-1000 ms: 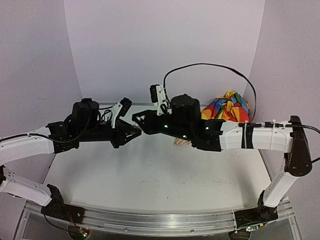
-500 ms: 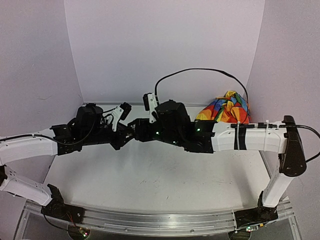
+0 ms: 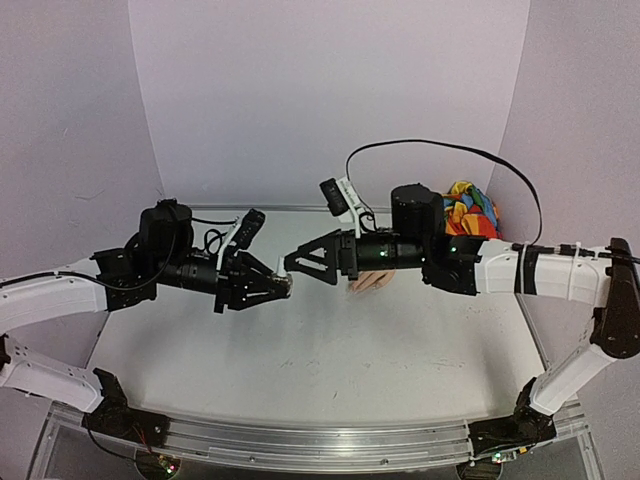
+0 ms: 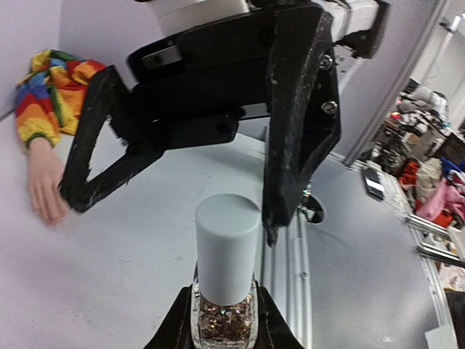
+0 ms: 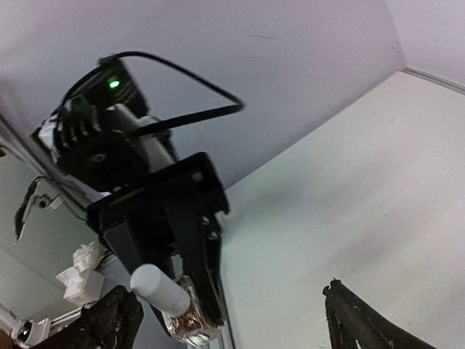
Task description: Paint the nails
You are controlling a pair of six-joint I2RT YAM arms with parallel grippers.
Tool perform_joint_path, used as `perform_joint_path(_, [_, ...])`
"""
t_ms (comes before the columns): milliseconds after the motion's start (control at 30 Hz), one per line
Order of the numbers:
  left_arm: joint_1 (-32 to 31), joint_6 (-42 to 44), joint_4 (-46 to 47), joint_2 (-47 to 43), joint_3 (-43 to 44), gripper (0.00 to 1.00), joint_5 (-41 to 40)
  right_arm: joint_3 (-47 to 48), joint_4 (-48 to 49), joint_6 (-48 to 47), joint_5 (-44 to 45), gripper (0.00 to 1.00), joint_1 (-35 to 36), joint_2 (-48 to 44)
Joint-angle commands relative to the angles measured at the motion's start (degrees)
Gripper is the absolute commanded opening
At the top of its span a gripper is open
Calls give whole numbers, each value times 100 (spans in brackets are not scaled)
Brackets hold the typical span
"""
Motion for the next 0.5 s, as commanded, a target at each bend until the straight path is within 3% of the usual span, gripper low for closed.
perform_joint_path(0, [-13,-312,387,241,596,0,1806,16,1392,281,-1649,79,55,-108])
perform_joint_path(100, [-88,-333,396,301,664,0,1879,62,1670,469,-1909,61,56,55])
perform_joint_path(267, [-141,-361,411,438,730,0,1968,67,2064,703,-2041,45,59,186])
perform_joint_path(467, [-150,-338,404,553,815,0,1988,158,2174,777,-2143,31,64,302])
